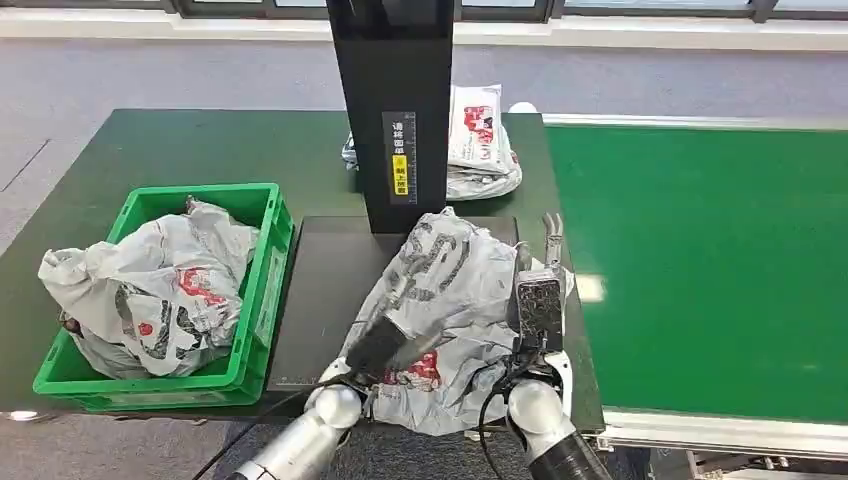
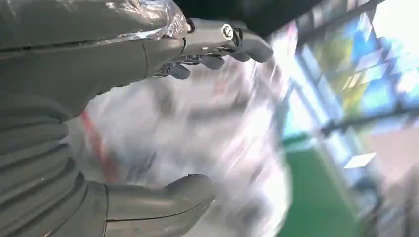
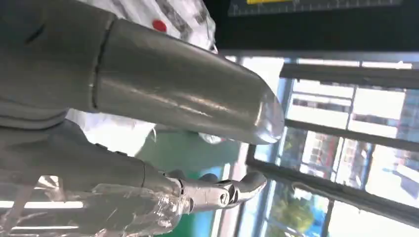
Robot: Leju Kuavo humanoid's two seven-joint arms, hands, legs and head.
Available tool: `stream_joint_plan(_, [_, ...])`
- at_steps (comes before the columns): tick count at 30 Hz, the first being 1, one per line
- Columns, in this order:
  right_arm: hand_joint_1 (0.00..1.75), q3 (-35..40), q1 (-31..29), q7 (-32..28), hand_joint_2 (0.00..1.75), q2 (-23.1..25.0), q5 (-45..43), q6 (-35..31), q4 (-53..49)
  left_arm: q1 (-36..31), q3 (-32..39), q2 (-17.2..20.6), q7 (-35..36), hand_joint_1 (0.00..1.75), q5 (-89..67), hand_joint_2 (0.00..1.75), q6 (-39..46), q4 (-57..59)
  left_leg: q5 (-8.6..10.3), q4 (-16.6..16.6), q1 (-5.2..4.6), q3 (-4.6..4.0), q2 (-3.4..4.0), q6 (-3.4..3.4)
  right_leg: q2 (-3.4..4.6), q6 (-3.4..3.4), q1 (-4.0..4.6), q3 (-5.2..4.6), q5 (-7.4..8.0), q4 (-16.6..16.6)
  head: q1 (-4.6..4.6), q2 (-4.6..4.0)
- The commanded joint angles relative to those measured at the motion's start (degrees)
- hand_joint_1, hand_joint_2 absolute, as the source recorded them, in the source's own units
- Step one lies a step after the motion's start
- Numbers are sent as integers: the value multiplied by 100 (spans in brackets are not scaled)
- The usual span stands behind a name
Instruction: Moved the parcel from conveyor to table for the left to box.
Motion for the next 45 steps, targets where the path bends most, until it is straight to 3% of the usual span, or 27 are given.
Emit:
stream_joint_plan(1, [0, -218, -118, 16, 0, -181, 43, 25, 54, -715, -1454, 53, 540, 0, -1237, 175, -174, 1857, 4, -8, 2, 12, -15, 2, -17, -1, 3, 19, 0, -12, 2, 0])
stream_joint_plan(15, [0, -228, -131, 20, 0, -171, 23, 43, 43, -766, -1533, 36, 639, 0, -1366, 175, -258, 1975, 2, -5, -1, 11, -6, 2, -5, 0, 0, 17, 2, -6, 2, 0])
stream_joint_plan(17, [0, -229, -146, 25, 0, -166, 4, 89, 48, -911, -1878, 50, 945, 0, -1800, 175, -610, 2203, 4, -9, 0, 14, -6, 3, -6, -1, 1, 22, 4, -11, 0, 0])
stream_joint_plan(18, [0, -250, -153, 34, 0, -145, -37, 123, 51, -983, -2078, 62, 1095, 19, -2085, 175, -716, 2306, 2, -4, 1, 10, -7, 3, -7, 0, 1, 19, 2, -7, 0, 0])
stream_joint_plan(19, [0, -245, -156, 35, 0, -139, -44, 181, 45, -1040, -2159, 51, 1226, 175, -2378, 175, -708, 2436, 5, -10, 2, 16, -8, 4, -9, -1, 3, 26, 5, -15, 0, 0])
stream_joint_plan(22, [0, -278, -72, 35, 0, -99, -45, 236, -71, -1072, -1915, 44, 1367, 175, -2621, 175, -309, 2471, 7, -10, 1, 16, -11, 4, -15, -2, 2, 27, 5, -13, 0, 0])
stream_joint_plan(27, [0, -329, 148, 104, 0, -82, 29, 243, -356, -1075, -948, 144, 1111, 175, -2470, 175, 1072, 1618, 8, -8, -1, 33, -25, 9, -35, 3, -1, 51, 3, -9, 0, 0])
stream_joint_plan(32, [0, -400, 138, 108, 0, -17, -29, 254, -356, -1070, -397, 195, 1127, 175, -2408, 175, 1550, 779, 13, -7, 5, 19, -24, 4, -34, -4, 6, 32, 8, -8, 2, 0])
stream_joint_plan(38, [0, -433, 207, 83, 0, -11, -93, 276, -454, -1209, -296, 181, 1591, 175, -3252, 175, 2083, 692, 13, 0, 4, 14, -31, 2, -36, 1, 5, 29, 2, -4, 2, 0])
stream_joint_plan(42, [0, -496, 409, 8, 0, 41, -107, 239, -583, -1204, -57, 251, 1852, 175, -3895, 175, 2998, 389, 11, -2, 4, 11, -37, 3, -38, 0, 4, 28, 0, -5, 2, 0])
stream_joint_plan(45, [0, -561, 485, -39, 0, 96, -68, 210, -644, -927, 838, 458, 2517, 175, -5584, 175, 3257, -879, 10, -1, 1, -1, -28, 2, -29, -2, 2, 13, 2, -1, 2, 0])
